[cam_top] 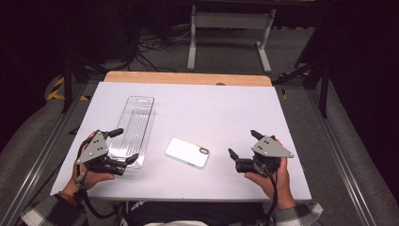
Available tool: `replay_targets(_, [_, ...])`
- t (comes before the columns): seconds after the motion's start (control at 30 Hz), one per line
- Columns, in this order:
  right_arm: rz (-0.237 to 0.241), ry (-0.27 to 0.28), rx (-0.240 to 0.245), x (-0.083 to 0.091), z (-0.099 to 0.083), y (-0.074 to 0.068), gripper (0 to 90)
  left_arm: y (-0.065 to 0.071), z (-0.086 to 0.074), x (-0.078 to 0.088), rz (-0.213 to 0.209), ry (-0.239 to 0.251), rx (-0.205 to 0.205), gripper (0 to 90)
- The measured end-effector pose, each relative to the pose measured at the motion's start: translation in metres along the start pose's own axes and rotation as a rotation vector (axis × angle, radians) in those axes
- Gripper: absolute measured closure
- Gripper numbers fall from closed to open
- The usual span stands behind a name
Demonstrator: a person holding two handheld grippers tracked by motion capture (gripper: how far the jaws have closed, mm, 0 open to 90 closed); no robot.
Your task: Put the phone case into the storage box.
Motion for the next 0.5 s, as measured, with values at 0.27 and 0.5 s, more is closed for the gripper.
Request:
replay_targets(0.27, [0.113,-0.127,0.031,-0.018,-0.010,-0.015,7.2,0.003,-0.002,-0.003,-0.011,-0.019,-0.023,4.7])
replay_targets(0.5, [0.200,-0.249,0.046,-0.043,-0.007,-0.018,6.6,0.007,-0.003,-0.005,0.004,-0.030,-0.036,4.7])
Point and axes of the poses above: each handheld gripper's, and its own axes: x roughly backward along the jaws, z roughly out of its top, y roughly to its right, the point moved 4 cm from there along -x, roughly forward along the jaws, and after that the axes turned 1 degree about -z, right-handed, at the moved point
